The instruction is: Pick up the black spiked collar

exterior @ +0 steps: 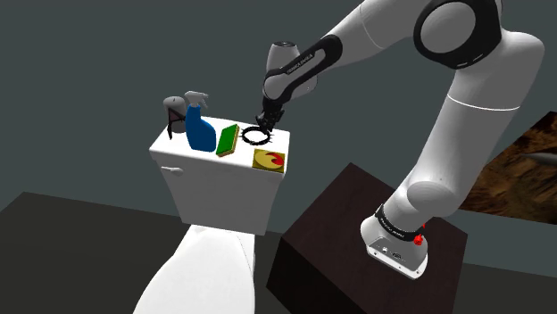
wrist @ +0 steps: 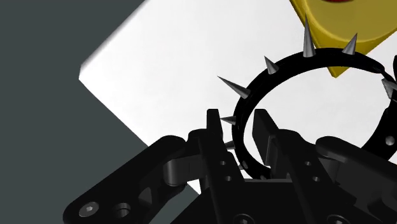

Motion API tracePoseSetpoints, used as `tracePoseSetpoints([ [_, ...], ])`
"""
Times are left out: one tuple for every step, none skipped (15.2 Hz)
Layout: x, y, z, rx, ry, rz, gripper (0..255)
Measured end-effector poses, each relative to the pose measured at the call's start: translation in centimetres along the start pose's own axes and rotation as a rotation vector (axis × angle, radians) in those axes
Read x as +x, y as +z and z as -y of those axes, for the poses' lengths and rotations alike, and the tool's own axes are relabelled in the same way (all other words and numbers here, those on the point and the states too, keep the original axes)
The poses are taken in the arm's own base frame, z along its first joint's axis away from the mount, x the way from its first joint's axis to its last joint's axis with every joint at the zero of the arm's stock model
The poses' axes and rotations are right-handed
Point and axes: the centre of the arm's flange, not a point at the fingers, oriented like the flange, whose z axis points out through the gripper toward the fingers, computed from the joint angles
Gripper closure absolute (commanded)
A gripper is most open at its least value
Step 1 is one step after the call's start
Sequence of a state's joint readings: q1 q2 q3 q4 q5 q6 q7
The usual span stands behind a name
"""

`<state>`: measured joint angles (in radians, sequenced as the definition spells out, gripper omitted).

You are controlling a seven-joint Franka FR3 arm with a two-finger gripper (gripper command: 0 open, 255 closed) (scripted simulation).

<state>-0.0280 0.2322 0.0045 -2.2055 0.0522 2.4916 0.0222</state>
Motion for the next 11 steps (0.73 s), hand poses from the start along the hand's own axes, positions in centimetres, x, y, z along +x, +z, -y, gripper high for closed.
tracePoseSetpoints([
  [0.1, -0.5, 0.0, 0.000, 0.000, 0.000, 255],
  [0.1, -1.1, 0.0, 0.000, 0.000, 0.000, 255],
  [0.0, -1.6, 0.0, 0.000, 0.000, 0.000, 255],
  [0.0, -2.1, 0.1, 0.000, 0.000, 0.000, 255],
  [0.0, -2.6, 0.1, 0.000, 0.000, 0.000, 255],
  [0.1, -3.2, 0.1, 0.000, 0.000, 0.000, 255],
  [0.1, -3.7, 0.1, 0.000, 0.000, 0.000, 255],
  [0.2, -4.2, 0.1, 0.000, 0.000, 0.000, 255],
  [0.2, -4.6, 0.2, 0.000, 0.000, 0.000, 255],
  [0.2, -5.2, 0.1, 0.000, 0.000, 0.000, 255],
  [0.3, -5.5, 0.1, 0.000, 0.000, 0.000, 255],
])
